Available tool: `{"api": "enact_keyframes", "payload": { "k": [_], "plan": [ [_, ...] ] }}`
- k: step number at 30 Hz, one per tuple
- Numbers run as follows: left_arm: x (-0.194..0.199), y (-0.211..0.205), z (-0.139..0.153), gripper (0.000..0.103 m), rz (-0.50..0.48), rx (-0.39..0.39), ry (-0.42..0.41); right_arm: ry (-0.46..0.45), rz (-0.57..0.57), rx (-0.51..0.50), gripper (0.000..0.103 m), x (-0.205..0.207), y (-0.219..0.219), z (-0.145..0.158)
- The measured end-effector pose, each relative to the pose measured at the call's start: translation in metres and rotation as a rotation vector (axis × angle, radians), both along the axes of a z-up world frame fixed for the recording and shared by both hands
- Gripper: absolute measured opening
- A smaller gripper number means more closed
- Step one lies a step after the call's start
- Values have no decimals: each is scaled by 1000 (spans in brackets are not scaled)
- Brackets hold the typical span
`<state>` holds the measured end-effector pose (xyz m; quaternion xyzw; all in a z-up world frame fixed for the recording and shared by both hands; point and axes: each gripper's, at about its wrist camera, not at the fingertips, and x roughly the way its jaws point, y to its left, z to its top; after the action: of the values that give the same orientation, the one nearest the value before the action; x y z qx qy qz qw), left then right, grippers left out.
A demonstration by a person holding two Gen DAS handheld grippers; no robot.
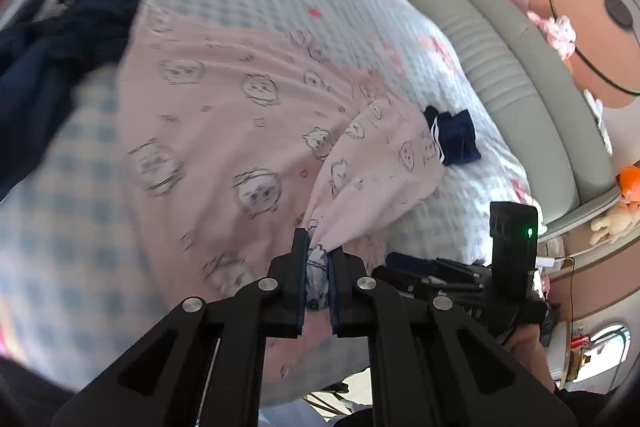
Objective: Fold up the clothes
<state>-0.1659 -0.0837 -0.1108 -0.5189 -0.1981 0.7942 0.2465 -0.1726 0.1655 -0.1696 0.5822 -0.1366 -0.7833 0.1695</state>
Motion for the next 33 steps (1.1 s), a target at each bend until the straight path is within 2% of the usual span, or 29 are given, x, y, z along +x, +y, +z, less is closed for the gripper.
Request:
{"api": "enact_keyframes", "payload": {
  "k": [4,7,12,19,22,24,27,29,31,33],
  "plan": [
    [29,-19,-8,9,46,-19,-15,24,7,-1,61,3,-6,10],
    [39,-33,-30,9,94,38,-85,-5,-2,16,61,2,-7,3],
    [52,-28,-40,9,82,70,-111,-50,-30,56,61,5,-3,-10],
    [57,-21,-23,9,78,121,-68,-19,-43,6,61,9,6,0],
    [59,-18,-27,9,75,99,-84,-1,-22,-34,61,10,1,4],
    [59,-15,-36,9,79,57,-105,-1,-7,-52,61,10,-3,3],
    [54,-9,-52,9,95,-43,-109,-17,14,-15,61,9,-13,-9],
    [48,-5,-65,13,96,-99,-139,-26,22,19,61,10,-16,-17],
    [48,-4,-67,16,95,-123,-158,-28,28,22,61,11,-14,-18],
    [53,-4,-57,31,100,-145,-133,-25,35,11,62,13,-10,-14]
  ]
}}
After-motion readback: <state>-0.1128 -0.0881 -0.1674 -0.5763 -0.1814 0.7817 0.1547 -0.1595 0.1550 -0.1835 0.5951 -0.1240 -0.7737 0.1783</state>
